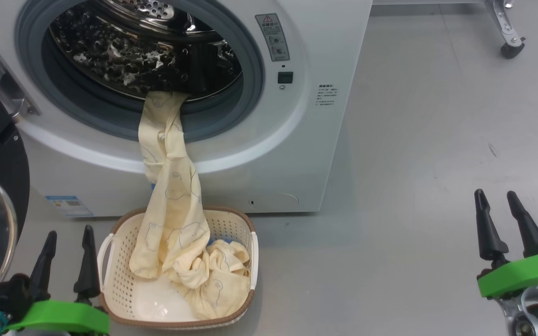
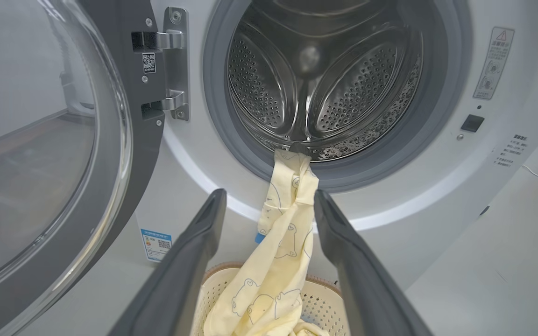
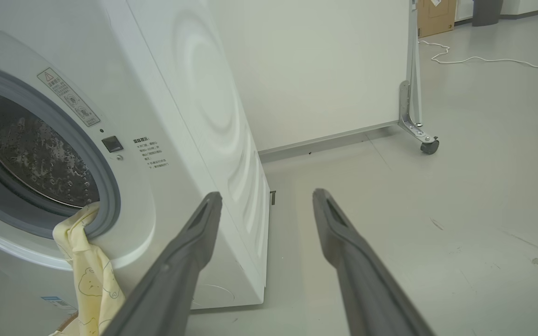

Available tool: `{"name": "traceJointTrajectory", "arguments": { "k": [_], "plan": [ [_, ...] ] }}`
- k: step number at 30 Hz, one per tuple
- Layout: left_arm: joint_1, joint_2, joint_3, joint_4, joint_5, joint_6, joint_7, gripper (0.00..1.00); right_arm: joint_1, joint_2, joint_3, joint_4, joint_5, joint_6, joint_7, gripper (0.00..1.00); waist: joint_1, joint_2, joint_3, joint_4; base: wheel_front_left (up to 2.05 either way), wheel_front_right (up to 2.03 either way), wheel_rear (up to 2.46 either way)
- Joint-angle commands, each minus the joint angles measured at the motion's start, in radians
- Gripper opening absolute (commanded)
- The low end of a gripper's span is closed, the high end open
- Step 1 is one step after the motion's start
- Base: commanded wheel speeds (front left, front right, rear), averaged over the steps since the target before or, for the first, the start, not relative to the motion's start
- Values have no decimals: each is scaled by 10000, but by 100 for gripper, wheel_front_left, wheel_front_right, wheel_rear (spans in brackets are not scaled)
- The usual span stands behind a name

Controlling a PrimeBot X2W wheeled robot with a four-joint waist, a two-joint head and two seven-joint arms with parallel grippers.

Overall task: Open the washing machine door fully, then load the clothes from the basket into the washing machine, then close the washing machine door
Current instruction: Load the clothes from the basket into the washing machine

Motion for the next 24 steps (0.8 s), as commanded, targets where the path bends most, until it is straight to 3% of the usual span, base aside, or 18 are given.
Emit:
{"name": "traceJointTrajectory", "arguments": {
  "k": [1, 10, 24],
  "plan": [
    [-201, 186, 465, -366, 112, 2, -68, 100, -197, -312, 80, -359, 48, 4, -65, 100, 1, 0, 2, -5, 0, 0, 0],
    [-183, 49, 217, -106, 41, 2, -68, 100, -332, -292, 84, -474, 17, 4, -65, 100, 1, 0, 328, -95, 0, 0, 0],
    [-1747, 220, -1142, 1897, -662, 2, -68, 100, -1236, 1, 12, -792, -262, 4, -65, 100, 1, 0, 2238, -163, 0, 0, 0]
  ]
}}
